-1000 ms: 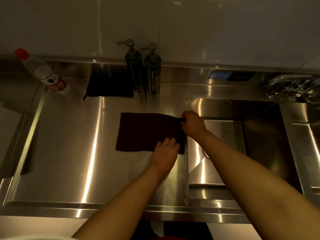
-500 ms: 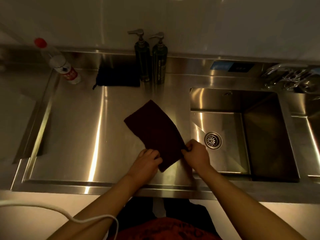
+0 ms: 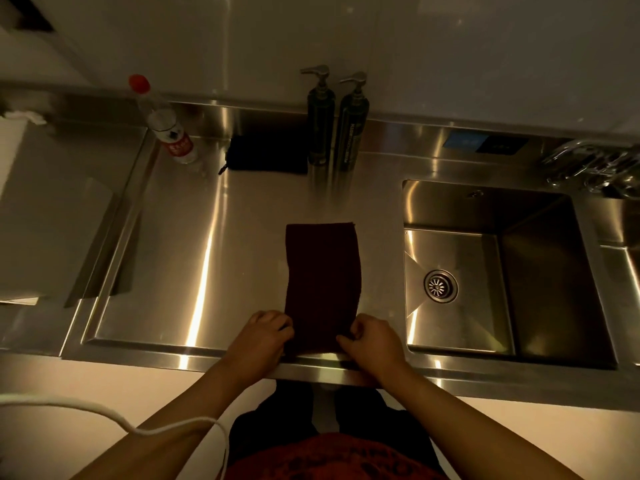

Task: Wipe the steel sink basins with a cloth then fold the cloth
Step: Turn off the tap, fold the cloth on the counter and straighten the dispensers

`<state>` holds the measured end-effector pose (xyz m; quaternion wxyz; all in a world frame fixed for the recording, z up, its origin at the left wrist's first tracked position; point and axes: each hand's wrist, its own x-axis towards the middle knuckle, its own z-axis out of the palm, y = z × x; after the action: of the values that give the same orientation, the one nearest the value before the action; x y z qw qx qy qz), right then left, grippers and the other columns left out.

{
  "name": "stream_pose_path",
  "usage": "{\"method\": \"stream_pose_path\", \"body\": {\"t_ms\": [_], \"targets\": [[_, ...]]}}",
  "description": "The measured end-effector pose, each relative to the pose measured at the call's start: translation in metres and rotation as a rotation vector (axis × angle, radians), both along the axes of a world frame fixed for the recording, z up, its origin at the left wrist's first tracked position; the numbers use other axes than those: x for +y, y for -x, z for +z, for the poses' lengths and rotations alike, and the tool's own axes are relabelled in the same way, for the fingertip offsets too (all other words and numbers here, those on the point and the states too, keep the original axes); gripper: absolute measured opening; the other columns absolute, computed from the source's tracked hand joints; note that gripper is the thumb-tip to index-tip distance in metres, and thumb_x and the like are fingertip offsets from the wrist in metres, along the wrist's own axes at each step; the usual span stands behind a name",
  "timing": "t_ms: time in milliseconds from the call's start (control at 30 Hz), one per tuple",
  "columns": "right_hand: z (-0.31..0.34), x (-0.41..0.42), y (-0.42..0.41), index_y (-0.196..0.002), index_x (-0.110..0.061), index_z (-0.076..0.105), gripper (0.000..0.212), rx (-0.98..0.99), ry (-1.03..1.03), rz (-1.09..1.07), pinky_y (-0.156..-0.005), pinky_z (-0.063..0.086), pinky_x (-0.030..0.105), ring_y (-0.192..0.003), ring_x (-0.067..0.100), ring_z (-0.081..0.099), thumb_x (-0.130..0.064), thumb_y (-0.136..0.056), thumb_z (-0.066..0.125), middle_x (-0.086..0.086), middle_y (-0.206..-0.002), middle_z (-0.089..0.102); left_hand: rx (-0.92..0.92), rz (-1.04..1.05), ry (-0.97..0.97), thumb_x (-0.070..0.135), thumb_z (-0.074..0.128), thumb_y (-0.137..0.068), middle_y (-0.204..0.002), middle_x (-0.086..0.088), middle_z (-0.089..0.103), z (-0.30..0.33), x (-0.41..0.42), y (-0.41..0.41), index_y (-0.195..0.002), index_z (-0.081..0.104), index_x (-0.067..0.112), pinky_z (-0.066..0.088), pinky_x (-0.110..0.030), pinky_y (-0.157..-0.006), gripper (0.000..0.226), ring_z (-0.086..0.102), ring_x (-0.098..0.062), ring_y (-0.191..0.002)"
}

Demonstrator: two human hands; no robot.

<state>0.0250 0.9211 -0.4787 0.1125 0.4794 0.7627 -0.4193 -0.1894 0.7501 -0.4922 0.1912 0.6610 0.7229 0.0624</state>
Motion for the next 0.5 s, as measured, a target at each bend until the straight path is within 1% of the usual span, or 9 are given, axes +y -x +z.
{"method": "stream_pose_path", "body": {"t_ms": [67,100,167,233,267,333,400,500], "targets": [[0.001,0.005,-0.007,-0.089,-0.034,0.052,0.026,0.067,-0.136,0.062,-0.073,0.056,0.032,-0.078,0.005,0.058,-0.049,-0.083,0.073,-0.013,-0.088,0.058,-0.014,0.015,0.012,0.016,0.081,-0.073,-0.121,0.002,0.066,-0.002,-0.004,-0.007,-0.109,0.074,0.026,0.050,-0.039,-0.099,0.039,0.062,-0.021,-0.114],[0.000,0.008,-0.012,-0.093,-0.035,0.051,0.027,0.110,-0.235,0.151,-0.075,0.054,0.028,-0.084,0.004,0.054,-0.048,-0.082,0.072,-0.017,-0.096,0.054,-0.034,0.029,0.008,0.017,0.081,-0.073,-0.123,0.002,0.064,-0.002,-0.007,-0.012,-0.113,0.073,0.025,0.049,-0.039,-0.101,0.042,0.060,-0.020,-0.117],[-0.002,0.013,-0.022,-0.105,-0.036,0.054,0.028,0.188,-0.377,0.423,-0.086,0.047,0.026,-0.099,0.003,0.047,-0.047,-0.083,0.069,-0.017,-0.110,0.048,-0.070,0.047,-0.009,0.021,0.075,-0.079,-0.125,0.002,0.062,-0.003,-0.012,-0.024,-0.117,0.071,0.025,0.049,-0.038,-0.103,0.039,0.057,-0.019,-0.118],[-0.006,0.012,-0.027,-0.116,-0.036,0.058,0.034,0.209,-0.405,0.681,-0.094,0.039,0.025,-0.112,0.006,0.045,-0.048,-0.086,0.064,-0.015,-0.122,0.047,-0.093,0.053,-0.027,0.030,0.067,-0.087,-0.121,0.003,0.061,-0.004,-0.013,-0.036,-0.116,0.070,0.025,0.048,-0.037,-0.101,0.030,0.058,-0.017,-0.115],[-0.009,0.011,-0.029,-0.120,-0.035,0.059,0.035,0.211,-0.400,0.759,-0.096,0.037,0.026,-0.116,0.008,0.045,-0.047,-0.087,0.062,-0.013,-0.126,0.047,-0.100,0.063,-0.025,0.034,0.064,-0.090,-0.120,0.004,0.061,-0.005,-0.013,-0.041,-0.117,0.070,0.026,0.048,-0.036,-0.100,0.029,0.058,-0.017,-0.113],[-0.011,0.010,-0.032,-0.123,-0.033,0.060,0.036,0.198,-0.393,0.817,-0.097,0.039,0.028,-0.120,0.010,0.047,-0.044,-0.089,0.060,-0.011,-0.129,0.050,-0.102,0.100,-0.014,0.036,0.065,-0.093,-0.119,0.005,0.061,-0.005,-0.011,-0.048,-0.118,0.070,0.025,0.047,-0.035,-0.098,0.028,0.058,-0.016,-0.111],[-0.009,0.015,-0.033,-0.124,-0.031,0.062,0.035,0.173,-0.389,0.812,-0.098,0.043,0.032,-0.118,0.013,0.051,-0.039,-0.090,0.062,-0.008,-0.128,0.053,-0.093,0.135,-0.023,0.032,0.071,-0.092,-0.115,0.003,0.063,-0.006,-0.010,-0.049,-0.118,0.072,0.022,0.051,-0.035,-0.092,0.027,0.061,-0.018,-0.106],[-0.007,0.021,-0.035,-0.122,-0.025,0.066,0.032,0.158,-0.424,0.861,-0.091,0.049,0.036,-0.111,0.017,0.056,-0.035,-0.091,0.064,-0.003,-0.123,0.058,-0.042,0.131,-0.025,0.027,0.082,-0.085,-0.109,0.002,0.067,-0.005,-0.008,-0.047,-0.113,0.075,0.022,0.055,-0.034,-0.080,0.029,0.065,-0.019,-0.097]]}}
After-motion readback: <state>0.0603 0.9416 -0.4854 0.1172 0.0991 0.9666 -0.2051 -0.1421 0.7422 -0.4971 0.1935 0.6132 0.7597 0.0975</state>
